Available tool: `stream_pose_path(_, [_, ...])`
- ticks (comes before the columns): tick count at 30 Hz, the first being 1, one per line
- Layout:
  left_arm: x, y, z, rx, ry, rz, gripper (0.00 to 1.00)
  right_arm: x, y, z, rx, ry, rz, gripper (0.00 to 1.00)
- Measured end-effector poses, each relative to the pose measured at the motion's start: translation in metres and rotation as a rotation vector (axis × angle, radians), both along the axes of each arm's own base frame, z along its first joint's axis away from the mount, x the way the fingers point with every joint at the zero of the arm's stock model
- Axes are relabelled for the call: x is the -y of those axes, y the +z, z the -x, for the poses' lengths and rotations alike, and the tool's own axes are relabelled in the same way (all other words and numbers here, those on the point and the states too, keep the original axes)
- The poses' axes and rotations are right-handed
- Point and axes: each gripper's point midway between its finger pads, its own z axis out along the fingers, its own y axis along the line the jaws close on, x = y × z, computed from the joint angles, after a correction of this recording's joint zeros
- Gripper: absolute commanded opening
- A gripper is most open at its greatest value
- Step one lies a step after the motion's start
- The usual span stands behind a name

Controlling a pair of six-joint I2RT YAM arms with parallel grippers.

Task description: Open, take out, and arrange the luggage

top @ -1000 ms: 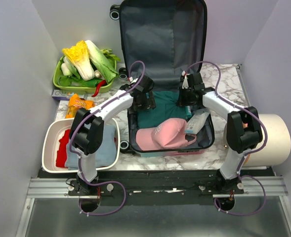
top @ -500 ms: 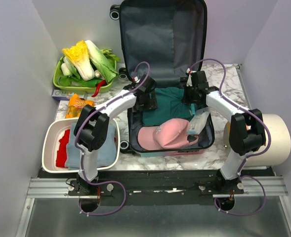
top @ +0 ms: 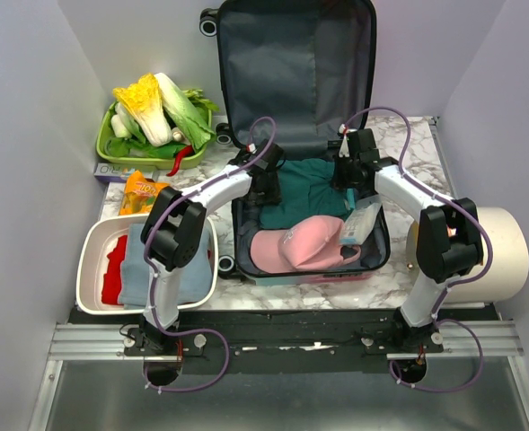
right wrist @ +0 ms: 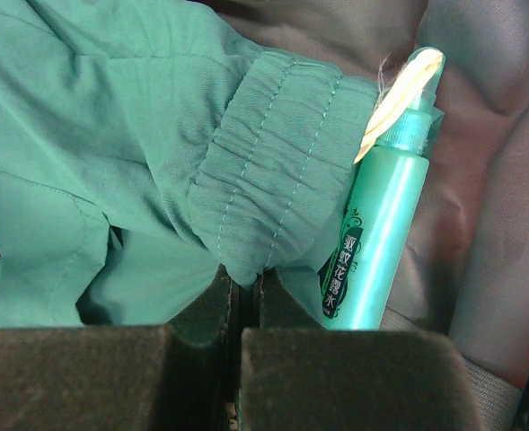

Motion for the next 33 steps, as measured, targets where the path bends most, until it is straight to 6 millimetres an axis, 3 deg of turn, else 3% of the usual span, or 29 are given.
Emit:
stream_pose_path(2, [0.001,0.001,-0.001,0.003,-0.006,0.006,0.21,0.000,0.000,0.000,0.000,0.004,0.000,0.01])
stream_pose_path(3, [0.002,0.001,-0.001,0.004,-0.005,0.010,0.07,0.000,0.000,0.000,0.001,0.009,0.001,0.01])
stream_pose_path(4, [0.003,0.001,-0.001,0.005,-0.007,0.014,0.01,-0.001,0.000,0.000,0.001,0.017,0.000,0.01])
stream_pose_path(8, [0.008,0.008,-0.003,0.012,-0.022,0.032,0.00,-0.005,0.003,0.002,0.004,0.047,-0.012,0.01])
stream_pose_path(11, [0.016,0.026,-0.008,0.047,-0.038,0.050,0.00,-0.004,0.011,0.002,0.023,0.053,-0.010,0.01])
stream_pose_path(13, [0.024,0.045,-0.011,0.086,-0.059,0.068,0.00,-0.003,0.020,0.002,0.045,0.053,-0.007,0.01])
stream_pose_path(20, [0.043,0.149,-0.015,0.285,-0.115,0.167,0.00,-0.008,0.067,0.007,0.155,0.067,-0.014,0.01])
stream_pose_path(24, [0.038,0.187,-0.009,0.355,-0.120,0.187,0.00,-0.014,0.094,0.011,0.217,0.081,-0.031,0.01])
stream_pose_path(29, [0.020,0.212,0.001,0.401,-0.100,0.165,0.00,-0.030,0.125,0.019,0.285,0.115,-0.051,0.01])
stream_pose_path(33, [-0.003,0.229,0.016,0.433,-0.064,0.139,0.00,-0.062,0.146,0.034,0.328,0.186,-0.076,0.01])
